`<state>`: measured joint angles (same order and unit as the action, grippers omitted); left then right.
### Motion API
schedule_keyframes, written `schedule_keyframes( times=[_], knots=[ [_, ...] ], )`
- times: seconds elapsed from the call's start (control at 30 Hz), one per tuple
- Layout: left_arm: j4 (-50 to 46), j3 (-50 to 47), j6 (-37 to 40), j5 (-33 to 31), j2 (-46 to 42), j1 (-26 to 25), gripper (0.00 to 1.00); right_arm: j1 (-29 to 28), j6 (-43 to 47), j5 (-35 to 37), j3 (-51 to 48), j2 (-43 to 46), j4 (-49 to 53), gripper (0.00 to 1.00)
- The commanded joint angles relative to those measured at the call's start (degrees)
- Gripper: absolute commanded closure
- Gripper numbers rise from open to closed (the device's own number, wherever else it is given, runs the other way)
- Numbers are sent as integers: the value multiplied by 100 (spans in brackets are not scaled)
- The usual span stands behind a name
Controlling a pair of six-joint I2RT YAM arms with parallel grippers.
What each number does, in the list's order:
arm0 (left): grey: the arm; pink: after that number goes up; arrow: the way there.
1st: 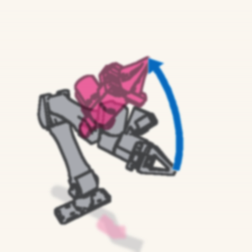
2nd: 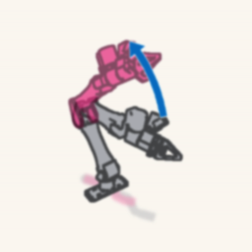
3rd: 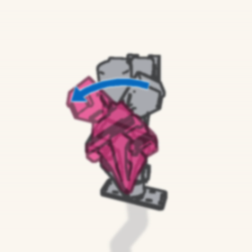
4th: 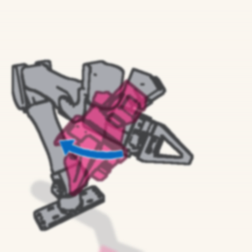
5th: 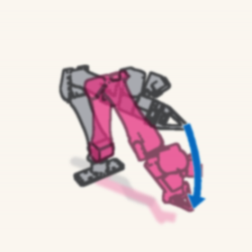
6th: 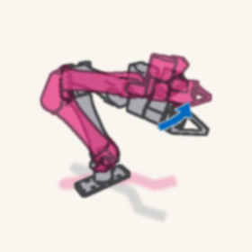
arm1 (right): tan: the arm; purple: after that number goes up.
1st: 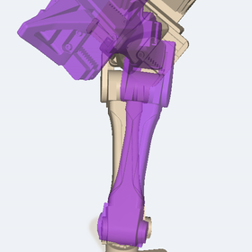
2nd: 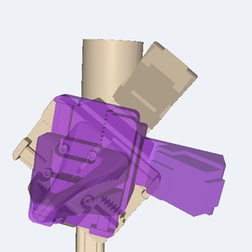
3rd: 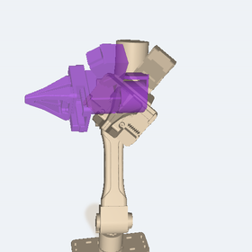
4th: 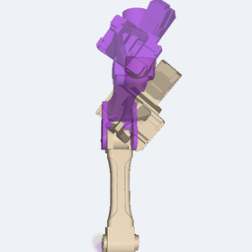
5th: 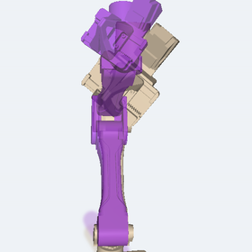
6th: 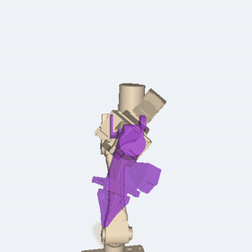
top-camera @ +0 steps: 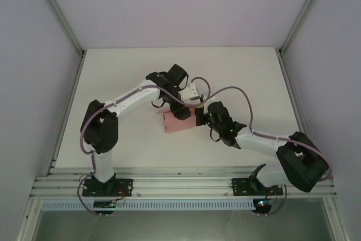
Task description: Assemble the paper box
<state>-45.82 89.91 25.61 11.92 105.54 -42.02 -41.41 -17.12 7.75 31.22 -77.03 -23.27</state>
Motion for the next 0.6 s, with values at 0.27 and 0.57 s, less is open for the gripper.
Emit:
schedule_keyframes(
  times=[0.27,0.57],
  knots=[
    [748,-2063,-1972,-1537,-2679,9,19,-384,-233,305,17,-303,2272,100],
    [629,-2448,-1983,-1456,-2923,256,46,-533,-184,451,118,-276,2501,100]
  ],
)
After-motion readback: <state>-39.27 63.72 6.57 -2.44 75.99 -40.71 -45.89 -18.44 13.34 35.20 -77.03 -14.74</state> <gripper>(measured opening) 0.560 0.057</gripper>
